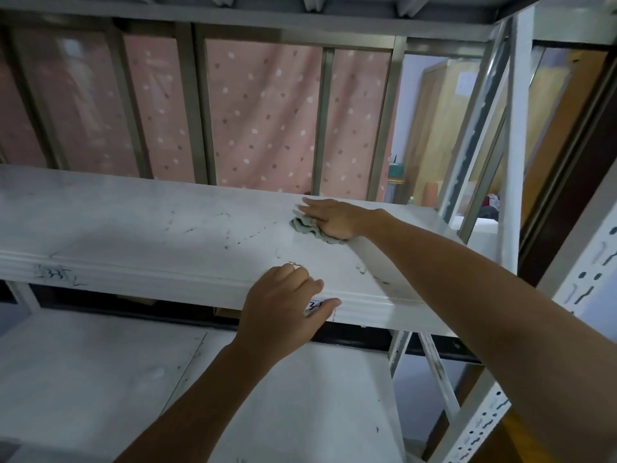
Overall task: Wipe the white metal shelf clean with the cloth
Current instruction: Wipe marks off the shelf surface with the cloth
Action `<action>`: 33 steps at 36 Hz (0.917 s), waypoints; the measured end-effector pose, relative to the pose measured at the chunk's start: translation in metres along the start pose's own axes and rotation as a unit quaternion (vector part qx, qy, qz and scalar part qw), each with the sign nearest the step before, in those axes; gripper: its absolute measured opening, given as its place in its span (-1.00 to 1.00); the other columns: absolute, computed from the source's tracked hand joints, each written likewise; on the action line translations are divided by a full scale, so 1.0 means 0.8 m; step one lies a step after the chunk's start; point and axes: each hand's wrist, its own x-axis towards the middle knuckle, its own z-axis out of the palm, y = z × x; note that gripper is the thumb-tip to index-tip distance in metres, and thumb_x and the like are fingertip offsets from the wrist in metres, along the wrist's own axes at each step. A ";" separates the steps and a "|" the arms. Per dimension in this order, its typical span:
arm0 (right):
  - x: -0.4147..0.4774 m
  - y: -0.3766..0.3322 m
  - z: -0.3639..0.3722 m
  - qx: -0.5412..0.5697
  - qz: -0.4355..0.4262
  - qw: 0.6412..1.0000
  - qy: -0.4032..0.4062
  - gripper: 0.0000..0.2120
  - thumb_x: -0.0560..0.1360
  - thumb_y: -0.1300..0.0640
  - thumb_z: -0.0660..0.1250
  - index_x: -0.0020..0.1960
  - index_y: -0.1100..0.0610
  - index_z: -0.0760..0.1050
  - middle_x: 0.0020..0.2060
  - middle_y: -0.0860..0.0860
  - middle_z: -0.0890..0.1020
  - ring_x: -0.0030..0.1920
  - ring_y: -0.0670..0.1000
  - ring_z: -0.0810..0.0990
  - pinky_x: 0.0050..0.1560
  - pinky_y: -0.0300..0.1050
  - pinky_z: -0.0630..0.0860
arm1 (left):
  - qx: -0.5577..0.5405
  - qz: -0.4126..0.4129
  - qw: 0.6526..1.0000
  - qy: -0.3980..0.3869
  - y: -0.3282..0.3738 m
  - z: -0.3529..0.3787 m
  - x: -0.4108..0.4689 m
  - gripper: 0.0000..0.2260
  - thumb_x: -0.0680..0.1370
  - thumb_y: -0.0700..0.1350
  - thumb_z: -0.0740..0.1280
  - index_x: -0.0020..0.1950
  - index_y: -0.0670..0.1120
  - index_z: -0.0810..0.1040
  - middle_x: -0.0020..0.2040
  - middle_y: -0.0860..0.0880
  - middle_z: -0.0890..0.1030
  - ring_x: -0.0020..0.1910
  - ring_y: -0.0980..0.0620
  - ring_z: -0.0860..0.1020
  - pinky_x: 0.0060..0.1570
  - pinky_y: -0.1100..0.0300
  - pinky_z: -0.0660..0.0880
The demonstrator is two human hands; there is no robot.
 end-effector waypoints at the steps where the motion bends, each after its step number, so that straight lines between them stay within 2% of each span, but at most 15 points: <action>1: 0.000 0.009 0.000 -0.017 0.019 1.000 0.003 -0.49 0.68 0.01 -0.03 0.60 -0.05 -0.02 0.59 -0.11 -0.03 0.58 0.02 -0.03 0.54 -0.08 -0.06 | 0.002 0.001 1.000 0.002 0.000 0.000 0.000 -0.72 0.52 0.13 0.47 -0.15 -0.08 0.70 -0.29 0.03 0.61 -0.26 0.00 0.54 -0.17 0.22 0.44; 3: -0.004 0.030 0.000 -0.032 0.065 0.997 0.021 -0.47 0.65 -0.01 0.01 0.60 -0.08 -0.01 0.59 -0.06 -0.02 0.57 0.11 0.01 0.54 0.08 0.01 | 0.003 0.005 1.000 0.008 0.000 0.000 0.000 -0.73 0.52 0.12 0.48 -0.16 -0.09 0.69 -0.29 0.03 0.61 -0.27 0.00 0.53 -0.18 0.22 0.44; 5: -0.011 0.049 -0.001 -0.052 0.097 0.992 0.063 -0.46 0.60 -0.03 0.10 0.56 -0.10 0.11 0.56 0.02 0.12 0.51 0.18 0.14 0.48 0.14 0.14 | 0.003 0.010 1.000 0.012 -0.001 0.000 0.001 -0.73 0.52 0.12 0.48 -0.16 -0.09 0.69 -0.29 0.03 0.61 -0.27 -0.01 0.54 -0.20 0.20 0.47; 8: -0.031 0.071 0.000 -0.045 0.129 0.983 0.119 -0.61 0.52 0.03 0.27 0.35 -0.04 0.38 0.24 0.09 0.42 0.21 0.13 0.41 0.20 0.01 0.40 | 0.005 0.016 1.000 0.015 -0.001 0.000 0.000 -0.73 0.52 0.11 0.49 -0.15 -0.10 0.70 -0.28 0.02 0.62 -0.27 -0.02 0.56 -0.21 0.18 0.51; 10: -0.046 0.085 0.002 0.009 0.159 0.983 0.093 -0.74 0.51 0.15 0.28 0.19 0.03 0.41 0.09 0.12 0.52 0.04 0.11 0.48 0.02 -0.06 0.44 | 0.009 0.022 1.000 0.016 -0.001 0.000 0.000 -0.72 0.52 0.11 0.49 -0.14 -0.11 0.70 -0.27 0.00 0.63 -0.27 -0.04 0.58 -0.21 0.15 0.53; 12: -0.061 0.096 0.003 0.053 0.201 0.975 0.075 -0.78 0.52 0.21 0.24 0.15 0.06 0.41 0.04 0.15 0.58 -0.05 0.11 0.51 -0.04 -0.05 0.48 | 0.008 0.025 0.999 0.021 0.000 0.001 -0.001 -0.72 0.53 0.10 0.48 -0.13 -0.13 0.71 -0.25 -0.02 0.65 -0.26 -0.05 0.60 -0.20 0.14 0.54; 14: -0.076 0.105 0.000 0.068 0.234 0.967 0.071 -0.77 0.54 0.22 0.23 0.18 0.07 0.42 0.05 0.15 0.57 -0.05 0.11 0.52 -0.04 -0.05 0.50 | 0.005 0.025 0.999 0.020 -0.001 -0.001 -0.001 -0.72 0.53 0.09 0.48 -0.12 -0.14 0.71 -0.25 -0.03 0.66 -0.26 -0.06 0.60 -0.20 0.14 0.54; 18: -0.107 0.110 -0.001 0.057 0.285 0.955 0.060 -0.70 0.56 0.16 0.20 0.29 0.04 0.43 0.17 0.16 0.54 0.06 0.15 0.51 0.10 0.00 0.49 | -0.002 0.030 1.000 0.004 -0.002 -0.006 0.000 -0.72 0.54 0.07 0.47 -0.10 -0.15 0.72 -0.25 -0.03 0.66 -0.25 -0.06 0.60 -0.20 0.13 0.53; 20: -0.125 0.109 0.004 0.050 0.299 0.950 0.070 -0.69 0.57 0.11 0.18 0.30 0.02 0.42 0.20 0.17 0.55 0.05 0.16 0.51 0.07 -0.02 0.49 | -0.011 0.031 0.999 -0.002 -0.003 -0.008 0.000 -0.74 0.54 0.05 0.48 -0.08 -0.16 0.72 -0.23 -0.04 0.67 -0.24 -0.06 0.60 -0.20 0.13 0.53; 26: -0.184 0.084 0.012 0.027 0.304 0.950 0.071 -0.72 0.59 0.03 0.07 0.27 -0.03 0.36 0.08 0.19 0.57 -0.09 0.16 0.46 -0.09 -0.03 0.39 | -0.043 0.015 0.999 0.006 -0.005 -0.008 -0.004 -0.77 0.53 0.01 0.50 -0.08 -0.17 0.72 -0.21 -0.06 0.68 -0.20 -0.09 0.62 -0.21 0.06 0.56; 33: -0.252 0.022 0.018 0.015 0.339 0.937 0.089 -0.74 0.61 0.02 0.05 0.27 0.00 0.32 0.02 0.26 0.60 -0.15 0.17 0.45 0.00 0.07 0.48 | -0.067 -0.003 0.998 -0.020 -0.007 -0.010 -0.007 -0.79 0.53 -0.01 0.46 -0.02 -0.15 0.73 -0.17 -0.04 0.67 -0.17 -0.09 0.60 -0.20 0.06 0.57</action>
